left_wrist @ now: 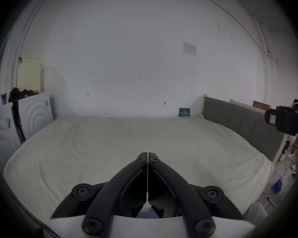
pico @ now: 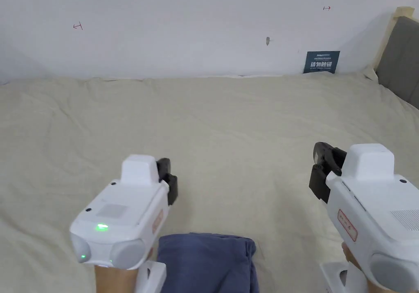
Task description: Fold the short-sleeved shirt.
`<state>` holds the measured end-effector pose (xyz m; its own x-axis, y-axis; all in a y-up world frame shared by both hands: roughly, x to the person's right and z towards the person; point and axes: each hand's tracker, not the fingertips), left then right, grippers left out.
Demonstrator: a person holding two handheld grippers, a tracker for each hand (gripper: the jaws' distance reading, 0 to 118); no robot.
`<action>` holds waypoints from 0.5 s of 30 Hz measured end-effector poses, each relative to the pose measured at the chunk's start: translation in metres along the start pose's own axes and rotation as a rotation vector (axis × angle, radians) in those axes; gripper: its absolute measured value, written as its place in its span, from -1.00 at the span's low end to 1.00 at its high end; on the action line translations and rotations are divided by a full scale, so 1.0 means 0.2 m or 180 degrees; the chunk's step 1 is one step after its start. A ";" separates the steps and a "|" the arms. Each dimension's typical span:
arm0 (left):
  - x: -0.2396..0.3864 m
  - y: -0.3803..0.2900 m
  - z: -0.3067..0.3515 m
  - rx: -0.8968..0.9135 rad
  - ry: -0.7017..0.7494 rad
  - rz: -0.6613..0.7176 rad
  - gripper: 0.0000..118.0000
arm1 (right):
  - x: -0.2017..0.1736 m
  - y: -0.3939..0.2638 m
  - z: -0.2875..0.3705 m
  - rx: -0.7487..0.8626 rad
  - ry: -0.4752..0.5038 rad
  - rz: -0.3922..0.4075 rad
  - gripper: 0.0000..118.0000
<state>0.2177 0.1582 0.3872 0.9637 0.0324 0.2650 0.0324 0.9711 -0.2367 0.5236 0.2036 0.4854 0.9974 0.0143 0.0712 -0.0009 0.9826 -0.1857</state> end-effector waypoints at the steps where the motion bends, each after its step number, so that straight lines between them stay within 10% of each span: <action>1: -0.05 0.03 0.02 0.0059 0.0076 -0.0002 -1.00 | -0.01 0.01 0.00 0.0028 0.0004 0.0019 -0.97; 15: -0.38 0.05 0.20 0.0367 0.0600 -0.0060 -1.00 | -0.11 0.00 0.00 0.0240 0.0103 0.0076 -0.97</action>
<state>0.1347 0.1758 0.4025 0.9961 -0.0204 0.0864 0.0309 0.9921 -0.1219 0.5014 0.2027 0.4834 0.9988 0.0333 0.0358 -0.0291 0.9932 -0.1127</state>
